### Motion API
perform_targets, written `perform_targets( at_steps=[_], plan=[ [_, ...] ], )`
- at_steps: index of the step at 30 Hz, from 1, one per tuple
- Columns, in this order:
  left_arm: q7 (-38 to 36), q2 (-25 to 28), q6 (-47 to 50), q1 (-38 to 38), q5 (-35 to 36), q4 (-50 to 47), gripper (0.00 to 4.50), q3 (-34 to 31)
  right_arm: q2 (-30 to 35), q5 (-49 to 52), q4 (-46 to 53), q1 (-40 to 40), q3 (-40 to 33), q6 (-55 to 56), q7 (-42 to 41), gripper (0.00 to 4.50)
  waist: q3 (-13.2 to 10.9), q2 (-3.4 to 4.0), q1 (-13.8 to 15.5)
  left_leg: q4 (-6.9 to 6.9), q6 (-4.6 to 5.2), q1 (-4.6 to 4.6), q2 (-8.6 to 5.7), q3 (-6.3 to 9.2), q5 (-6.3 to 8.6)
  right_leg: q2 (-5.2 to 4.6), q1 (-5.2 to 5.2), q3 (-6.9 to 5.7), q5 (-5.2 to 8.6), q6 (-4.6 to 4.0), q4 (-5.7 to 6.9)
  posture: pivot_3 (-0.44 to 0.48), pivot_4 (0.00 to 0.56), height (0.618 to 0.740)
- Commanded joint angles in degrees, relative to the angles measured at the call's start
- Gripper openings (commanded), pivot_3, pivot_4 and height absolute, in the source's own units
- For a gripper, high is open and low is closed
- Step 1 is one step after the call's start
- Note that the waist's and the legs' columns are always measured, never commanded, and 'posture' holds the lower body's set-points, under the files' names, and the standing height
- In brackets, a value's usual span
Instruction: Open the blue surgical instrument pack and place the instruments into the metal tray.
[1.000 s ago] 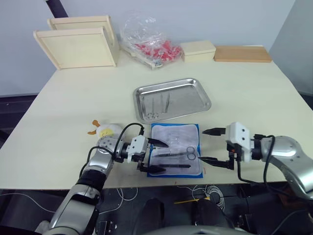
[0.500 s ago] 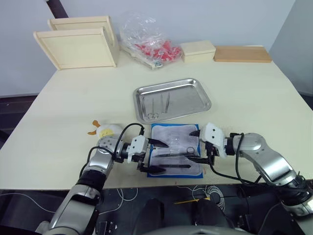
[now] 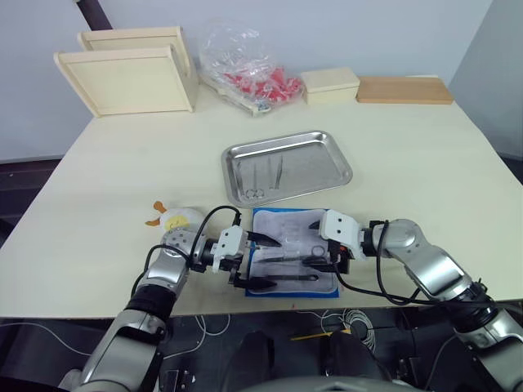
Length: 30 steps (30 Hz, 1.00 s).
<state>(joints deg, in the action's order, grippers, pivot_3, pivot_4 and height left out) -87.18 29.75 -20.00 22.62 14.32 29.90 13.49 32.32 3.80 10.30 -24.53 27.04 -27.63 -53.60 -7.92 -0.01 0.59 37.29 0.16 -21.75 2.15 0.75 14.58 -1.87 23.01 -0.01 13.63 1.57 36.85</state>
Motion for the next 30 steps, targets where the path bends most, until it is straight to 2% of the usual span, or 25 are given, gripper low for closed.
perform_targets(
  at_steps=[1, 2, 6, 8, 9, 30],
  plan=[
    [0.7, 0.8, 1.4, -2.5, -4.4, 2.3, 4.5, 2.5, -0.3, -0.9, 0.1, 0.2, 1.8, -2.0, -1.1, 3.96, 0.0, -0.02, 0.0, 0.0, 0.0, 0.0, 0.0, 0.0, 0.0, 0.0, 0.0, 0.0, 0.0, 0.0, 0.0, 0.0, 0.15, 0.74],
    [0.6, 0.9, 1.5, -2.6, -4.3, 2.2, 4.5, 2.5, -0.5, -1.0, 0.0, 0.2, 1.7, -2.1, -1.1, 3.62, 0.0, -0.02, 0.0, -0.01, 0.0, 0.0, 0.0, 0.0, 0.0, 0.0, 0.0, 0.0, 0.0, 0.0, 0.0, 0.0, 0.15, 0.74],
    [0.7, 1.1, 1.8, -2.6, -4.4, 2.0, 4.5, 2.5, -0.8, -1.4, -0.4, 0.4, 1.8, -2.1, -1.1, 1.7, 0.0, -0.03, -0.3, -0.02, 0.0, 0.02, 0.01, 0.0, 0.0, 0.01, 0.0, 0.0, 0.0, 0.0, 0.0, 0.0, 0.15, 0.74],
    [1.0, 1.4, 1.9, -2.6, -4.7, 2.0, 4.5, 2.5, -0.8, -1.6, -0.6, 0.4, 1.8, -2.0, -1.1, 0.5, 0.1, -0.07, -0.5, -0.02, 0.0, 0.04, 0.02, 0.01, 0.0, 0.01, -0.01, 0.0, 0.0, 0.0, 0.0, 0.0, 0.15, 0.74],
    [1.1, 1.5, 1.8, -2.6, -4.8, 2.1, 4.5, 2.5, -0.8, -1.7, -0.7, 0.4, 1.9, -2.0, -1.1, 0.05, 0.1, -0.07, -0.6, -0.02, 0.0, 0.05, 0.03, 0.02, 0.0, 0.02, -0.01, 0.0, 0.0, 0.0, 0.01, 0.0, 0.15, 0.74],
    [2.1, 1.3, 2.5, -3.5, -4.8, 1.0, 4.5, 3.0, -1.1, -5.3, 5.9, -4.0, 4.0, -1.3, -2.5, 0.05, 0.1, -0.07, -1.1, -0.01, 0.0, 0.04, 0.04, 0.03, 0.0, 0.01, 0.0, 0.0, 0.0, 0.0, 0.01, 0.0, 0.15, 0.74]
  ],
)
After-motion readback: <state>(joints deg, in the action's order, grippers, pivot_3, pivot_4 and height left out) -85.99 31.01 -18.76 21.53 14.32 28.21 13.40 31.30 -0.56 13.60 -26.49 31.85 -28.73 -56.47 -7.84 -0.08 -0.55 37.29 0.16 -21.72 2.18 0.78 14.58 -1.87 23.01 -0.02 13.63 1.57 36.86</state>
